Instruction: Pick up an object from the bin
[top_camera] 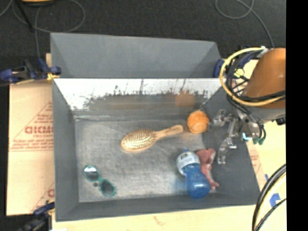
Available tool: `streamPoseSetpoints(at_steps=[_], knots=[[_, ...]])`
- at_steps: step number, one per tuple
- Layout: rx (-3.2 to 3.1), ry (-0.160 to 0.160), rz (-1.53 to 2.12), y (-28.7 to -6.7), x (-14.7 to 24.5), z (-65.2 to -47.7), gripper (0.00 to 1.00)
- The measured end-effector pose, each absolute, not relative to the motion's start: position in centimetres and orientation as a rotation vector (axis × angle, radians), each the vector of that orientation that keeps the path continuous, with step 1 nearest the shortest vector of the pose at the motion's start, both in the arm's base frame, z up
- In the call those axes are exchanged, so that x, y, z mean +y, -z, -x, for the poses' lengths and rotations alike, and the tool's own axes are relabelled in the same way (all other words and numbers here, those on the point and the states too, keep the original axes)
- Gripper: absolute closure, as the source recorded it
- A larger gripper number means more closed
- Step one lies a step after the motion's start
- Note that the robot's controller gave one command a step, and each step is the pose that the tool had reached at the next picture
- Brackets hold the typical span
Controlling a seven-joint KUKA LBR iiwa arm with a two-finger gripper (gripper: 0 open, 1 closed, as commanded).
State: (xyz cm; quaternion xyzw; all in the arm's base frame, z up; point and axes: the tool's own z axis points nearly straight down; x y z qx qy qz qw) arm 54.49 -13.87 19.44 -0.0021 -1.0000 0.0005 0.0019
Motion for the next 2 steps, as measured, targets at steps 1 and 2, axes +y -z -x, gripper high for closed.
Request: streamPoseSetpoints(at_steps=[1,2], knots=[[-3.146,-0.004,0.001,-19.9,-13.8,-54.7,0.00],[-3.140,-0.005,-0.218,-16.0,-13.3,-54.8,0.00]])
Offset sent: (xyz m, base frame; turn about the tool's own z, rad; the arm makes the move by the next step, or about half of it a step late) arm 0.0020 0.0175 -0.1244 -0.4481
